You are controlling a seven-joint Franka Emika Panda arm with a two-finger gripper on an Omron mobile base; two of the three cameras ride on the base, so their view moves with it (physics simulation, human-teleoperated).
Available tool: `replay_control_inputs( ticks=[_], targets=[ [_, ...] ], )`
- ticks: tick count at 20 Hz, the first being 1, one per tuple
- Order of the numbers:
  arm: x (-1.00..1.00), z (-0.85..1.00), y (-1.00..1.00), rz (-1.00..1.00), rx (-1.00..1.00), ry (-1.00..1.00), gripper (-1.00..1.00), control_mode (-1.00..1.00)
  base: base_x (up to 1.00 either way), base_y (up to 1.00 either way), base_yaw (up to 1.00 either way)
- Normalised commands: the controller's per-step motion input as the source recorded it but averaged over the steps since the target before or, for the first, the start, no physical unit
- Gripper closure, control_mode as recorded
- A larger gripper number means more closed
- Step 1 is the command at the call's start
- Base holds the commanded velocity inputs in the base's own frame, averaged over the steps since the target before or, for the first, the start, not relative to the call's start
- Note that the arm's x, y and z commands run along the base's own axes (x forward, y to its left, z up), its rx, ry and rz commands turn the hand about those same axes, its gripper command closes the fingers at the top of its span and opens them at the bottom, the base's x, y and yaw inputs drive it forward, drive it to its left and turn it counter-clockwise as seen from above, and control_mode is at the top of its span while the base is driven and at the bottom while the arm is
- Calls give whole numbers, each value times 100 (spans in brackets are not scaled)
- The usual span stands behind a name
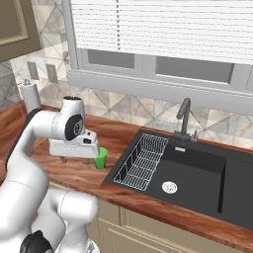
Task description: Pick the cup and bowl from the counter and place them on the counter next to the sink.
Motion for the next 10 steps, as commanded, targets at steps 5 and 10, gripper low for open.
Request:
replay_control_inputs(
  ticks=[5, 10],
  targets=[
    [0, 0, 0, 0, 0, 0, -100, 100, -100, 0, -7],
    [0, 0, 0, 0, 0, 0, -100, 100, -100, 0, -1]
  ],
)
